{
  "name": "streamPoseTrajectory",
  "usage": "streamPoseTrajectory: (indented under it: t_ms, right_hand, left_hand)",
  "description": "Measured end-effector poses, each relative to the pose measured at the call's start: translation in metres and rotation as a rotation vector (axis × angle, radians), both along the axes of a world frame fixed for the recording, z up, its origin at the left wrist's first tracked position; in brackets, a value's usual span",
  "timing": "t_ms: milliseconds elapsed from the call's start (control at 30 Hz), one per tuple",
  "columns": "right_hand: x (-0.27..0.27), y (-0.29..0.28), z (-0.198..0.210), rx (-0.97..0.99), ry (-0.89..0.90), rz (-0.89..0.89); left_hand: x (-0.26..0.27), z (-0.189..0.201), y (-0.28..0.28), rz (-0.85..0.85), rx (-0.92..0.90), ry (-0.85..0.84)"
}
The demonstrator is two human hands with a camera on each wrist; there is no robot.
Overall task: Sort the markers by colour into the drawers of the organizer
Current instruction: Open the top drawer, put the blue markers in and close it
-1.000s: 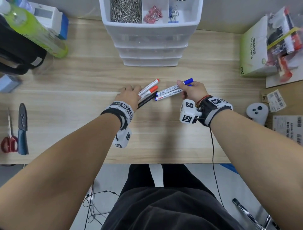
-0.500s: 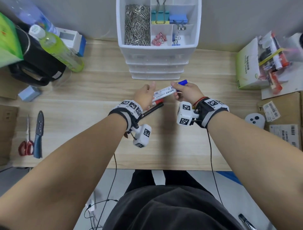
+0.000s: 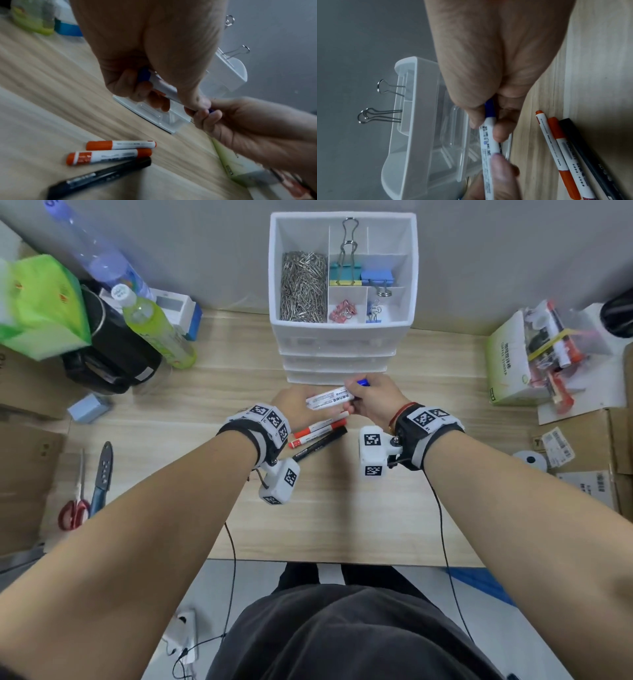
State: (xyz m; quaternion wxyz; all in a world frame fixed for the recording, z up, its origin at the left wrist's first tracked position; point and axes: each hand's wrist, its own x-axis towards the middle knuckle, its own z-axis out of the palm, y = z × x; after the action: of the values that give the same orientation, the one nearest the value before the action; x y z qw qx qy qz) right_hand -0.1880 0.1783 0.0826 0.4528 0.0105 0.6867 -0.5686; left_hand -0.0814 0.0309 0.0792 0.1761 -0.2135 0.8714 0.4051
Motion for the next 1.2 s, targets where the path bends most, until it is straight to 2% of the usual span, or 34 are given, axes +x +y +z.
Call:
streamPoseTrajectory:
  t_ms: [133, 233, 367, 433, 633, 767, 867, 1000, 1100, 1200]
  right_hand:
    - [-0.001, -0.016, 0.013, 0.102, 0.011, 0.089]
    - [-0.010, -0.029, 0.018, 0.079, -0.072, -0.014]
    - [-0.013, -0.043, 0.026, -0.107, -0.351, -0.304]
    - [-0.012, -0.047, 0.026, -0.169, -0.430, -0.359]
    - [0.004, -0.048, 0.015, -0.073, -0.408, -0.320]
    - [0.020, -0.034, 0.022, -0.045, -0.436, -0.276]
    - [0.024, -0.023, 0.039, 0.108, -0.330, -0.082]
    - [0.010, -0.021, 0.067, 0.277, 0.030, 0.206]
    - [-0.004, -0.019, 0.084, 0.352, 0.305, 0.309]
    - [-0.013, -0.015, 0.088, 0.480, 0.449, 0.406]
  left_hand:
    - [0.015, 0.001, -0.017, -0.044, -0.229, -0.041]
    - [0.027, 0.000, -0.035, -0.010, -0.349, -0.052]
    - [0.038, 0.010, -0.056, 0.089, -0.345, 0.016]
    - [0.036, 0.017, -0.063, 0.142, -0.339, 0.107]
    - [0.008, 0.039, -0.074, 0.183, -0.354, 0.295]
    - [-0.006, 0.041, -0.073, 0.152, -0.342, 0.324]
    - [-0.008, 0.040, -0.068, 0.058, -0.409, 0.277]
    - [-0.007, 0.037, -0.063, -0.087, -0.496, 0.162]
    - [-0.005, 0.041, -0.062, -0.098, -0.494, 0.116]
    - [-0.004, 0.051, -0.059, -0.147, -0.485, 0.069]
